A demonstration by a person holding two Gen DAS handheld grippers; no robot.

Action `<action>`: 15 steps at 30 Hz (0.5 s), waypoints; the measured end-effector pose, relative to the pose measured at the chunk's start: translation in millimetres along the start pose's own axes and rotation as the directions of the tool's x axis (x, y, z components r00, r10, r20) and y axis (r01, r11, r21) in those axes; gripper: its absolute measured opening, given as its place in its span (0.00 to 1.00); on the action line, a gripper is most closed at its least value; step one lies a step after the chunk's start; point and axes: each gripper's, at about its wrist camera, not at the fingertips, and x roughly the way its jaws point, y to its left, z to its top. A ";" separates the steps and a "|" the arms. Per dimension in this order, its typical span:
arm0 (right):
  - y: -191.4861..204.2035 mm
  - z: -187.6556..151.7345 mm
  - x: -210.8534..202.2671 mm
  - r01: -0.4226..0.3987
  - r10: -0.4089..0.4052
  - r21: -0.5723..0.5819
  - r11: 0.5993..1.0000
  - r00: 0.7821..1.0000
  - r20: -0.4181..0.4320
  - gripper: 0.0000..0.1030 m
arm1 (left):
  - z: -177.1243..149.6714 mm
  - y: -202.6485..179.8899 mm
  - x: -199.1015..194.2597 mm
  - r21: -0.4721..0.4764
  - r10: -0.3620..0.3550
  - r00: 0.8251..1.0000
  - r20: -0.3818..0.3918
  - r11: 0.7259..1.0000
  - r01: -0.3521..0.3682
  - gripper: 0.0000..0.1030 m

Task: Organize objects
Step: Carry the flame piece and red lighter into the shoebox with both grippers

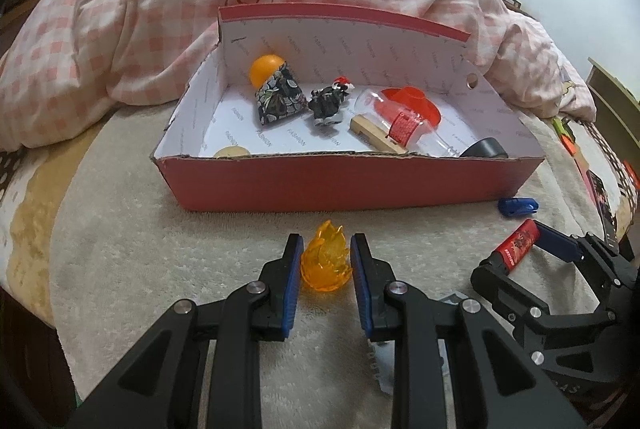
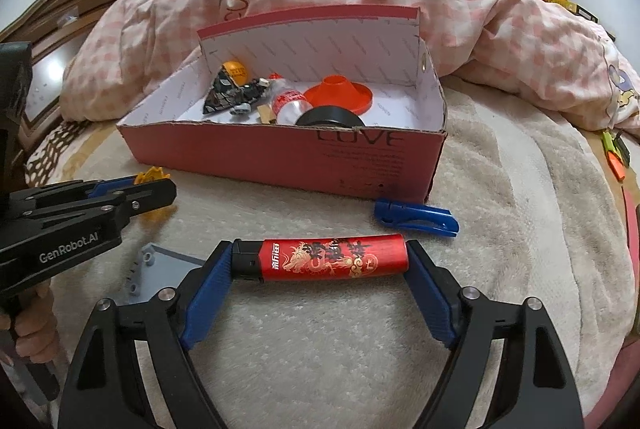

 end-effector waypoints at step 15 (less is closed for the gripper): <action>13.1 11.6 -30.4 -0.063 0.063 -0.001 0.998 0.997 0.045 0.82 | 9.9 -0.5 -28.9 0.011 -0.022 0.999 0.049 1.000 0.021 0.23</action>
